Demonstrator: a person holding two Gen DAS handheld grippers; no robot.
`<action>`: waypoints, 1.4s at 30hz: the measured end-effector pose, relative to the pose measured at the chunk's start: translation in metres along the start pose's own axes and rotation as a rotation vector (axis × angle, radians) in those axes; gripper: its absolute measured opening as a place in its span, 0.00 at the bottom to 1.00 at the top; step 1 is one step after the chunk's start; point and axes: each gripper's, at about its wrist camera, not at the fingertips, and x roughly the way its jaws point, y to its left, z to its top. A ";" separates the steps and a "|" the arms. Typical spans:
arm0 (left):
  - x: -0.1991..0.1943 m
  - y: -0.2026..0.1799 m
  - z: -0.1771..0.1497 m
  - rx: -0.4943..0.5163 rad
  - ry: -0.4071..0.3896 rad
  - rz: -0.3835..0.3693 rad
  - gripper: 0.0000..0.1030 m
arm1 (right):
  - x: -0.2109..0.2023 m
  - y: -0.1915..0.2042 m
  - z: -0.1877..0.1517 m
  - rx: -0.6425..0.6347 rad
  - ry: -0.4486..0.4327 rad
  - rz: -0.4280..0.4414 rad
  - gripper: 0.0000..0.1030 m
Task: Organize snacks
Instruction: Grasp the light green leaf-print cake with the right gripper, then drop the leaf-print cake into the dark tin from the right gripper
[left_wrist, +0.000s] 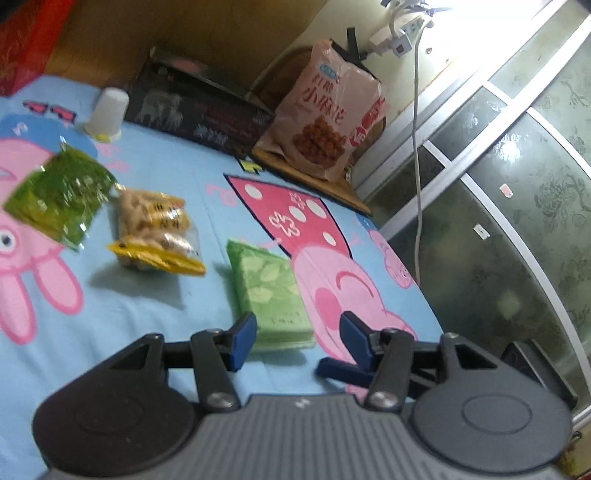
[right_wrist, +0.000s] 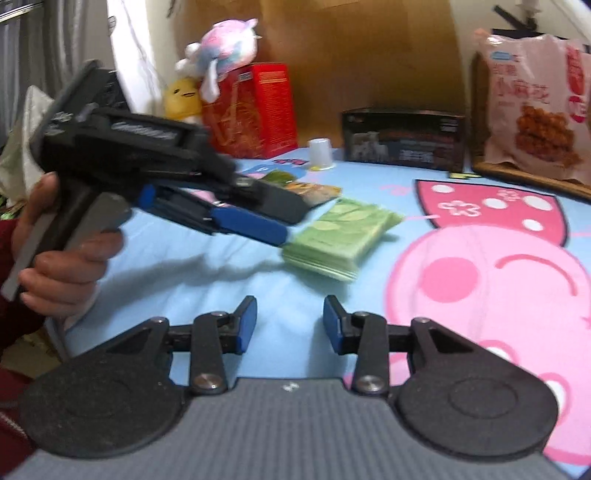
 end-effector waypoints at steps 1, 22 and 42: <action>-0.001 0.000 0.003 -0.002 -0.002 0.006 0.51 | -0.002 -0.003 0.000 0.002 -0.006 -0.010 0.42; 0.052 -0.018 0.025 0.041 0.065 0.055 0.41 | 0.015 -0.012 0.014 -0.059 -0.056 -0.113 0.33; 0.165 -0.001 0.241 0.059 -0.128 0.178 0.50 | 0.130 -0.127 0.173 -0.217 -0.248 -0.298 0.35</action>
